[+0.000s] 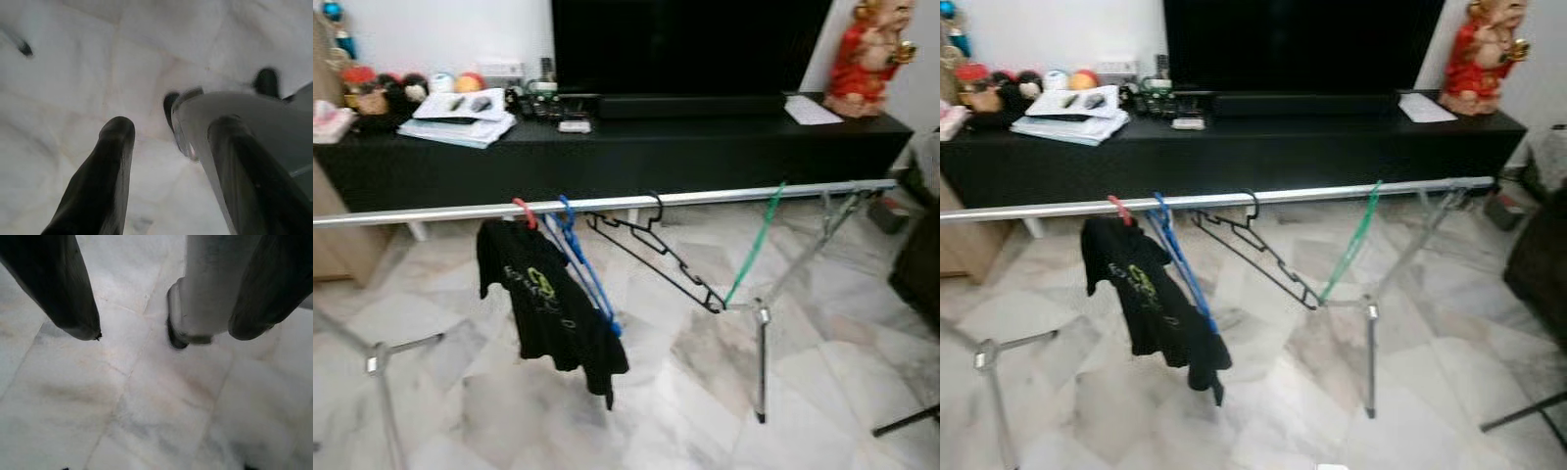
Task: Hang hanger
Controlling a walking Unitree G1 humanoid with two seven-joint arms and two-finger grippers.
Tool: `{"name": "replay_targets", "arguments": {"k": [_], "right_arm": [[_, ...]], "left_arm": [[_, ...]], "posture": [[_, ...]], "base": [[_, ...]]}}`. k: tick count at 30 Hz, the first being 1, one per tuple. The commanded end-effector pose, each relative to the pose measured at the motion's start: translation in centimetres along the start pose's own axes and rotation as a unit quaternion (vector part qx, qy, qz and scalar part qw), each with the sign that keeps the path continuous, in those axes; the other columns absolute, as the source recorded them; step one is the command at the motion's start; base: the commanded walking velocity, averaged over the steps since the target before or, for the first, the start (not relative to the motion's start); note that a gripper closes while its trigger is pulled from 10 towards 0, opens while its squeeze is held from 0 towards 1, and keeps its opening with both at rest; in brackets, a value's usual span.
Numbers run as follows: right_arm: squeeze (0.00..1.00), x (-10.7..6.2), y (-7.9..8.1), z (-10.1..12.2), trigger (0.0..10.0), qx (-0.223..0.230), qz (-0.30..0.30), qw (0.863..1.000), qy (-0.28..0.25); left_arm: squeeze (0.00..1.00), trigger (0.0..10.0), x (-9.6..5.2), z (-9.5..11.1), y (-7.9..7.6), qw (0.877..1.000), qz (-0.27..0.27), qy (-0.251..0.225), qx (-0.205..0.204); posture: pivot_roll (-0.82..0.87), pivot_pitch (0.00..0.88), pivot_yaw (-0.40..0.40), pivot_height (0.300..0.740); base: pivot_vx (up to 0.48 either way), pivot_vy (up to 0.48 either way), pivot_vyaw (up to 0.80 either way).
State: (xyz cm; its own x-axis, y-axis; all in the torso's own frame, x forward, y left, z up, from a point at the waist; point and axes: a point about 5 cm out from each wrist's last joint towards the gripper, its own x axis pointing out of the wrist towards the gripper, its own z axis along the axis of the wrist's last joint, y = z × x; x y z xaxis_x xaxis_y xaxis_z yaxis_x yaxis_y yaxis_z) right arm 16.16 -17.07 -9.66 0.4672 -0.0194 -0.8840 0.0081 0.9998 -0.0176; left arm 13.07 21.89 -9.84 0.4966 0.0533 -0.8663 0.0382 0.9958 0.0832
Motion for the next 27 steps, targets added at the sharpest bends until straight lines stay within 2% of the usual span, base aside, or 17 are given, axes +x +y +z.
{"name": "replay_targets", "arguments": {"k": [1,5,27], "right_arm": [[0.00,-0.1,-0.4,-0.7,10.0,0.005,-0.003,1.000,0.010],[0.00,0.0,0.5,-0.5,10.0,0.005,0.002,1.000,0.009],[0.00,0.0,0.9,-0.4,10.0,0.008,0.001,1.000,0.009]], "left_arm": [[0.00,10.0,-0.1,-0.7,-0.2,1.000,-0.004,0.011,-0.001],[0.00,10.0,-0.1,-0.6,-0.1,1.000,-0.004,0.011,0.007],[0.00,10.0,-0.1,-0.7,-0.1,1.000,-0.004,0.013,0.004]], "posture": [[-0.09,0.058,0.009,0.740],[-0.09,0.059,0.012,0.740],[-0.09,0.048,0.020,0.740]], "base": [[0.000,0.000,-0.80],[0.000,0.000,-0.80],[0.000,0.000,-0.80]]}}
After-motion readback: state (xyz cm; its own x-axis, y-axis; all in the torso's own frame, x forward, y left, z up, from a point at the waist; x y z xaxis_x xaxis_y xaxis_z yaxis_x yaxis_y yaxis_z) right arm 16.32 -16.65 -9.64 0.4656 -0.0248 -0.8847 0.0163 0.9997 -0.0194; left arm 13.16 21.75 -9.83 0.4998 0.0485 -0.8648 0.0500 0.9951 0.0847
